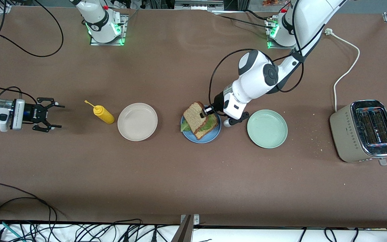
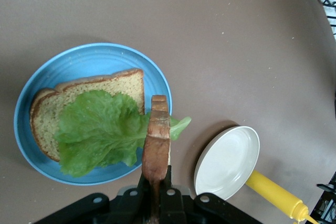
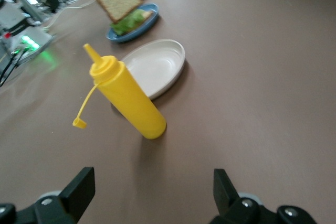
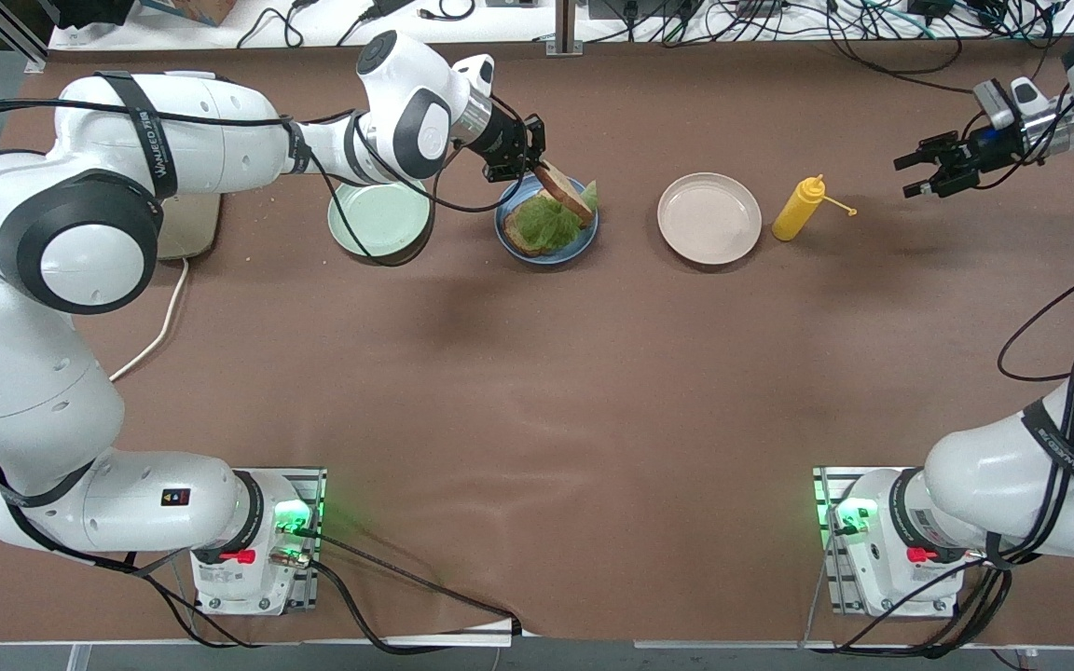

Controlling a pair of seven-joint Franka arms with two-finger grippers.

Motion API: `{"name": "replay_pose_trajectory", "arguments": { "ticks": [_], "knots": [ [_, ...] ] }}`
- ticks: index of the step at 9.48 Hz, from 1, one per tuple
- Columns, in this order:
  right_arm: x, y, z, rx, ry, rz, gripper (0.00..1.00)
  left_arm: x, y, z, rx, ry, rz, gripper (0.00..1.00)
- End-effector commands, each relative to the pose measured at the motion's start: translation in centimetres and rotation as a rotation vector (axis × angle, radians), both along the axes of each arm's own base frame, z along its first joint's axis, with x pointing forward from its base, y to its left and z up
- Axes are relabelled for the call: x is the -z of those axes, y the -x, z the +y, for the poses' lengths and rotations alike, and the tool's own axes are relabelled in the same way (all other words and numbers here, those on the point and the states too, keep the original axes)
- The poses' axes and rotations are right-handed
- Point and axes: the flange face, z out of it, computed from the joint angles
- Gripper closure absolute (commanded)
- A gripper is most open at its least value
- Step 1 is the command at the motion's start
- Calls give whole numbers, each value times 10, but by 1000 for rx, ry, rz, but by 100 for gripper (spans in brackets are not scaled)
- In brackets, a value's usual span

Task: Make sandwich in blue plate with both arms
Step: 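Lower the bread onto the lettuce while the right gripper withdraws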

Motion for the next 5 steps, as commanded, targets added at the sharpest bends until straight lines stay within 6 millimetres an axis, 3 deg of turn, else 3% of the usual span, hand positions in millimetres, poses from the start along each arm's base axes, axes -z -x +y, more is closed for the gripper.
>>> {"name": "replay_pose_trajectory", "arguments": {
  "ticks": [1,3,5],
  "knots": [
    [-50,0,-4,180,210,228,0,12,5,-10,2,5,16,100],
    [-92,-4,2,278,388,336,0,20,7,-12,8,2,30,100],
    [-120,-3,3,392,513,443,0,30,-1,1,-9,-27,26,100]
  ]
}}
